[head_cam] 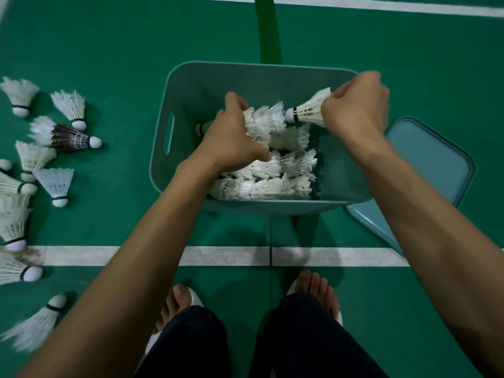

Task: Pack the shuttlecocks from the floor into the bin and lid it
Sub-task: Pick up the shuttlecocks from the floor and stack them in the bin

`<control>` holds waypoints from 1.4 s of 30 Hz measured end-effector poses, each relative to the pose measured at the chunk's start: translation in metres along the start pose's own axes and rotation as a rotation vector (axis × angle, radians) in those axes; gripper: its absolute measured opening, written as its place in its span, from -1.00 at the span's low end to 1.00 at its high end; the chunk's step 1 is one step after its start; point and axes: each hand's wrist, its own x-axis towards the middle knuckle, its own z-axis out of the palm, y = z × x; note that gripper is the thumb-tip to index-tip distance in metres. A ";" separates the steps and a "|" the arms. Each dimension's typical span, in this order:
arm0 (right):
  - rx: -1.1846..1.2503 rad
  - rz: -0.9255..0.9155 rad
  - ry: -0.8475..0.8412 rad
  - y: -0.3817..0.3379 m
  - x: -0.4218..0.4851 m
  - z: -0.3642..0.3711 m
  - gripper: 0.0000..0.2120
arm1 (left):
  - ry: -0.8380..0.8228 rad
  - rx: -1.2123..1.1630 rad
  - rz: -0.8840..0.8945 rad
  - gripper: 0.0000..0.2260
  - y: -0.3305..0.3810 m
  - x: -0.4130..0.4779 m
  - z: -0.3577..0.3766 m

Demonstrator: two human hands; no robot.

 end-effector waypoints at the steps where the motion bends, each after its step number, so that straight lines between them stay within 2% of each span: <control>1: -0.020 -0.009 0.000 -0.004 0.000 0.004 -0.81 | -0.025 -0.019 -0.090 -0.16 0.000 0.001 -0.002; 4: -0.051 -0.011 -0.021 -0.013 0.003 0.016 -0.89 | -0.063 0.015 -0.309 0.07 0.000 0.007 -0.006; 7: 0.040 0.078 -0.134 -0.016 0.008 0.031 -0.96 | -0.040 0.099 -0.372 0.15 0.001 0.016 -0.012; 10: 0.253 0.231 -0.230 -0.011 0.019 0.051 -0.96 | -0.072 0.109 -0.429 0.11 0.000 0.028 -0.016; 12: 0.355 0.331 -0.284 -0.008 0.024 0.061 -0.80 | -0.099 0.065 -0.449 -0.08 -0.003 0.035 -0.018; 14: 0.411 0.387 -0.310 -0.004 0.027 0.067 -0.79 | -0.062 0.046 -0.443 -0.33 -0.007 0.037 -0.019; 15: 0.425 0.411 -0.309 -0.001 0.029 0.069 -0.81 | -0.033 0.052 -0.437 -0.37 -0.009 0.037 -0.019; 20: 0.437 0.461 -0.250 0.005 0.033 0.070 -0.91 | 0.011 0.001 -0.404 -0.17 -0.010 0.031 -0.019; 24: 0.451 0.449 -0.233 0.005 0.032 0.068 -0.89 | 0.041 0.051 -0.332 -0.23 -0.013 0.022 -0.017; 27: 0.505 0.494 -0.286 0.007 0.033 0.065 -0.88 | 0.059 0.132 -0.281 -0.30 -0.011 0.012 -0.012; 31: 0.504 0.521 -0.353 0.009 0.033 0.068 -0.87 | 0.013 0.259 -0.263 -0.13 -0.006 0.006 -0.005; 35: 0.493 0.519 -0.437 0.004 0.034 0.065 -0.92 | -0.083 0.287 -0.316 -0.06 -0.004 0.010 -0.003; 37: 0.493 0.506 -0.460 0.002 0.036 0.060 -0.87 | -0.079 0.288 -0.317 -0.05 -0.006 0.013 -0.003; 42: 0.503 0.477 -0.449 0.004 0.033 0.057 -0.90 | -0.059 0.265 -0.318 -0.06 -0.015 0.018 -0.006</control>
